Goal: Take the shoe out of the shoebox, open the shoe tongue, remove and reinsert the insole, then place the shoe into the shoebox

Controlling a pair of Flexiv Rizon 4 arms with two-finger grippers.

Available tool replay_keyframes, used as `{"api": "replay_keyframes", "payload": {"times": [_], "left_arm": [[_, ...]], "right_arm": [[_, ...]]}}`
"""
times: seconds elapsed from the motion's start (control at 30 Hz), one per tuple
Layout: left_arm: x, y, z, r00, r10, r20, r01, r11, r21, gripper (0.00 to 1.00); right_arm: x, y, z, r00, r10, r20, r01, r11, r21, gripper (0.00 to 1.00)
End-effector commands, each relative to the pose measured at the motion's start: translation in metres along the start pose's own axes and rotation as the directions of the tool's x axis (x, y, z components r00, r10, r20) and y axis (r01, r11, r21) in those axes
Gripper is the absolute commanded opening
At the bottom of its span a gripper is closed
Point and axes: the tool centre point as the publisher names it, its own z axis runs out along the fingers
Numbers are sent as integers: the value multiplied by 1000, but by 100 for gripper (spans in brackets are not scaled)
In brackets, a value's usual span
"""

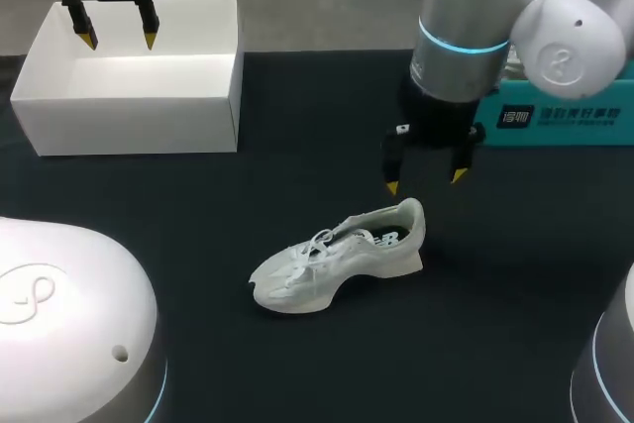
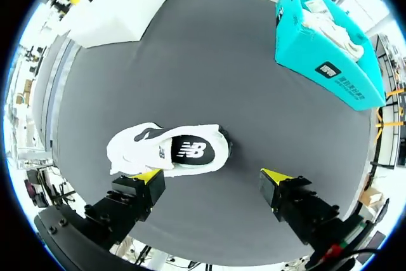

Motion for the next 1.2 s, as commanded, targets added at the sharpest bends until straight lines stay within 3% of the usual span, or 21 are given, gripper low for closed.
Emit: {"api": "replay_keyframes", "payload": {"times": [0.03, 0.1, 0.23, 0.37, 1.07, 1.13, 1.2], "left_arm": [[0, 0, 0, 1000, 0, 0, 0, 1000, 0, 100], [0, 0, 0, 1000, 0, 0, 0, 1000, 0, 100], [0, 0, 0, 1000, 0, 0, 0, 1000, 0, 100], [0, 0, 0, 1000, 0, 0, 0, 1000, 0, 100], [0, 0, 0, 1000, 0, 0, 0, 1000, 0, 100], [0, 0, 0, 1000, 0, 0, 0, 1000, 0, 100], [0, 0, 0, 1000, 0, 0, 0, 1000, 0, 100]], "right_arm": [[-12, -5, -12, 750, -661, 3, 656, 744, -129, 100], [-15, -6, -16, 680, -731, 55, 732, 671, -122, 100], [-24, -8, -21, 600, -794, 101, 799, 590, -116, 100], [-28, -16, -23, 463, -881, 103, 886, 455, -92, 100], [-29, -17, -23, 462, -881, 102, 886, 454, -92, 100], [-29, -18, -22, 462, -877, 134, 869, 418, -265, 100], [-32, -19, -22, 460, -878, 133, 840, 382, -385, 100]]}}
